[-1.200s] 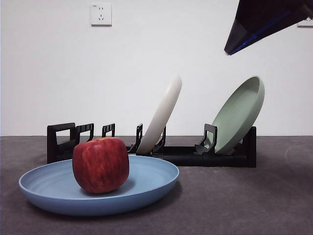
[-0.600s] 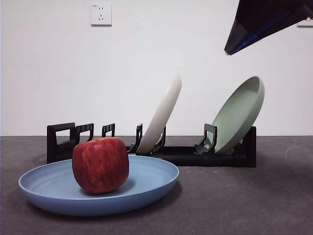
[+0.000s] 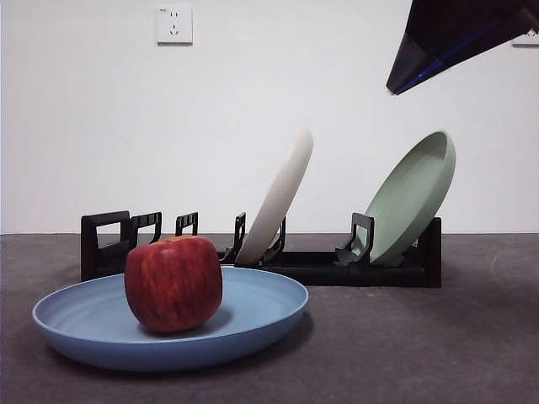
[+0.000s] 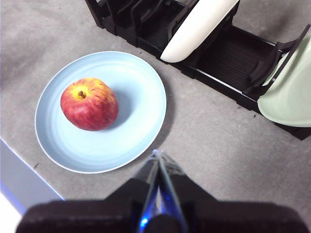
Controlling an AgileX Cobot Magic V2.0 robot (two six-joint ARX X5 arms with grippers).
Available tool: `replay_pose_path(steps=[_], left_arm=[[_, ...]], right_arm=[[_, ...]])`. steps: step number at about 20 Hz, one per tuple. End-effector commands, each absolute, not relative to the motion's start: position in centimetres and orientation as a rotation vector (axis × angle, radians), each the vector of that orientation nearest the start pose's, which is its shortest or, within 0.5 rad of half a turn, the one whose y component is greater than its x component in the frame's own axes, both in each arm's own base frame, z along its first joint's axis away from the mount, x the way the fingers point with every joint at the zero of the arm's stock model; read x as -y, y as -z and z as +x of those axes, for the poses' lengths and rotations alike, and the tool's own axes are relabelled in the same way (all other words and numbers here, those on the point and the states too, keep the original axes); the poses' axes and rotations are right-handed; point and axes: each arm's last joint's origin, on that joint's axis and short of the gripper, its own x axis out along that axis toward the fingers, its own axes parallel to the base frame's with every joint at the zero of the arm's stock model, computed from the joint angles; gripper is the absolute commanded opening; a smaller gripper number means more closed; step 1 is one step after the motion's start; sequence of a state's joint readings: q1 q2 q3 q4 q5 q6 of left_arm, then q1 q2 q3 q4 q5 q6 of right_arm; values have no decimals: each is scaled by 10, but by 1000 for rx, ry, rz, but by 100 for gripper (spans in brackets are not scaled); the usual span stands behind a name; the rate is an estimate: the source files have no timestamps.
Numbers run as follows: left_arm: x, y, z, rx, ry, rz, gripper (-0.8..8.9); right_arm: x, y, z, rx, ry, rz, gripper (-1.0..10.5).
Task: Take the blue plate from the plate rack,put the plate on the table,take the apple from the table,put the apple in the plate
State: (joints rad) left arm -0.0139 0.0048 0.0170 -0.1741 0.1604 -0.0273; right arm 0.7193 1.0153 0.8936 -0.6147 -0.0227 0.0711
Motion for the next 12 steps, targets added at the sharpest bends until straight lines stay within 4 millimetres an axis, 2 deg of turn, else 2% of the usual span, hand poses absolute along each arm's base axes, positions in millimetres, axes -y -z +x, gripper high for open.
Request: replay_pose_path(steps=[1,5,8,10,12], left_arm=[[6,-148,96,-174,168,-46,-3],[6,-148,96,-174,168,-46,-3],[6,-148,96,-174,168,-46,-3],[6,-148,96,-174,168,-46,-3],[6,-148,96,-174,168,-46,-3]], right_arm=[[-128,-297,146,-714,-673,-195,-1],[-105,-306,136,-648,-572,-281,0],[-76,-313,134,-517,-485,-179,0],[-56,-310,131,-370,-450,-95,0],[-38,-298,124,-235,-369,-53,0]])
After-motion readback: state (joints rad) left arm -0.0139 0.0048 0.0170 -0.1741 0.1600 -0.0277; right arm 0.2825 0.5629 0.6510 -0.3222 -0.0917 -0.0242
